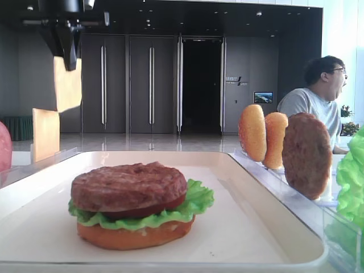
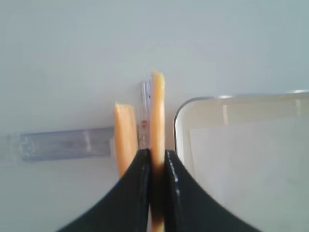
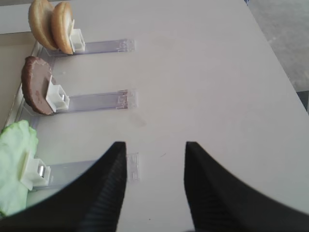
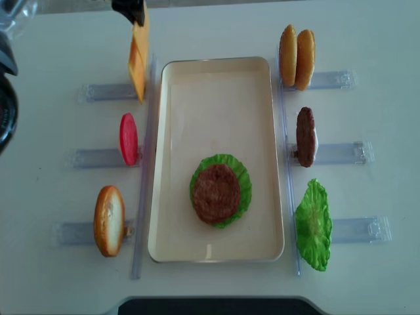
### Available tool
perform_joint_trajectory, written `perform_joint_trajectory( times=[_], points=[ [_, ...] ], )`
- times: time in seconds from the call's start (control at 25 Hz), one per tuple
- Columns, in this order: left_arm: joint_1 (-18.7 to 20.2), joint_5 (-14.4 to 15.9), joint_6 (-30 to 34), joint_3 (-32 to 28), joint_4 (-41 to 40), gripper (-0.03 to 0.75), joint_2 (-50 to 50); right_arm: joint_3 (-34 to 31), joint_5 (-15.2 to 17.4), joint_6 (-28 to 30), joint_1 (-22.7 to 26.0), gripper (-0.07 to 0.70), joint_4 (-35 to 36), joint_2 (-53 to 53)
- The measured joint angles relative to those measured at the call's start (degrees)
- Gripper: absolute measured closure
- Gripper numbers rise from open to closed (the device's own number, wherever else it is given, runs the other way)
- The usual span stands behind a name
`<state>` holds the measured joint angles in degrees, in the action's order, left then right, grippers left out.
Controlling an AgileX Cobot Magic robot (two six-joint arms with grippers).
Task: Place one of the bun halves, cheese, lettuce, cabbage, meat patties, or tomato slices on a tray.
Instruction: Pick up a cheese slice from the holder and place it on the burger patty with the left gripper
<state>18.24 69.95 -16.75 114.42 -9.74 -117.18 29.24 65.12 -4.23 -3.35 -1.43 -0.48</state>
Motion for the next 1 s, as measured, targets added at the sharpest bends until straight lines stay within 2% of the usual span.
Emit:
perform_joint_trajectory(
  times=[0.12,0.2,0.64,0.84,1.0],
  points=[
    [0.0,0.3,1.2,-1.4,2.7,0.680,5.1,0.0,0.0,0.0,0.0,0.352,0.0,0.0],
    [0.0,0.4,1.3,-5.0,3.3,0.680,9.7,0.0,0.0,0.0,0.0,0.352,0.0,0.0],
    [0.1,1.1,-2.3,-37.7,1.1,0.681,41.7,0.0,0.0,0.0,0.0,0.352,0.0,0.0],
    [0.1,1.2,-4.2,-48.6,2.0,0.681,54.1,0.0,0.0,0.0,0.0,0.352,0.0,0.0],
    [0.1,0.2,-5.6,-54.3,2.4,0.681,60.5,0.0,0.0,0.0,0.0,0.352,0.0,0.0]
  ],
)
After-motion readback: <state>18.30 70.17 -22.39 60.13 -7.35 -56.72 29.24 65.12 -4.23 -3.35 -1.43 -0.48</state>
